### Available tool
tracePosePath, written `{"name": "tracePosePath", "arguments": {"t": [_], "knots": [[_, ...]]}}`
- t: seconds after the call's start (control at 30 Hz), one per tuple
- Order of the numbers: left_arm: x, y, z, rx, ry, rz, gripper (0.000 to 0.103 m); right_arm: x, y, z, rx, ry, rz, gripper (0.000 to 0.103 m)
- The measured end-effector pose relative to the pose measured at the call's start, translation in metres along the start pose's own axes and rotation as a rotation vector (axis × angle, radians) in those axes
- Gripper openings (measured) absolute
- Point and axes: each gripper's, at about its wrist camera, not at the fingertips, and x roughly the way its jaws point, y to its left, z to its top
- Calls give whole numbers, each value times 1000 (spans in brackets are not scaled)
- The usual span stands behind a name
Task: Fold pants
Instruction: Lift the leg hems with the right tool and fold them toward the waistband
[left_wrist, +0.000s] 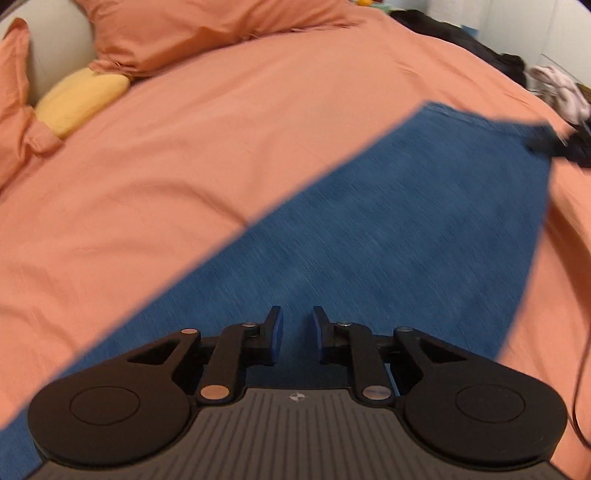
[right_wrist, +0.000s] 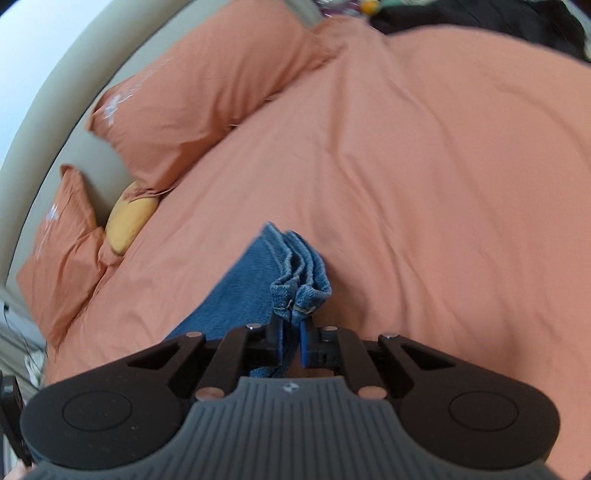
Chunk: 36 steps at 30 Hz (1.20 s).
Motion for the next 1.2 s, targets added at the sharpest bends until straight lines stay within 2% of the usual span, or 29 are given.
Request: {"name": "tracePosePath", "arguments": {"t": [0.13, 0.23, 0.4, 0.53, 0.7, 0.83, 1.07, 1.2], "knots": [[2, -12, -32, -44, 31, -80, 14, -13, 16, 4, -45, -16, 6, 3], [0, -18, -49, -123, 12, -127, 10, -25, 33, 5, -81, -16, 25, 3], [-16, -24, -71, -189, -6, -214, 13, -61, 97, -1, -300, -55, 37, 3], [-40, -21, -96, -191, -22, -231, 13, -88, 162, -14, -464, -85, 69, 3], [-91, 15, -132, -221, -93, -155, 13, -111, 248, -43, -624, -98, 120, 3], [-131, 58, -157, -276, -145, -61, 13, -108, 320, -78, -728, -74, 135, 3], [-174, 123, -208, -430, -206, 44, 15, -63, 404, -162, -781, 58, 207, 4], [-183, 145, -233, -504, -223, 56, 17, -17, 416, -223, -768, 179, 240, 3]]}}
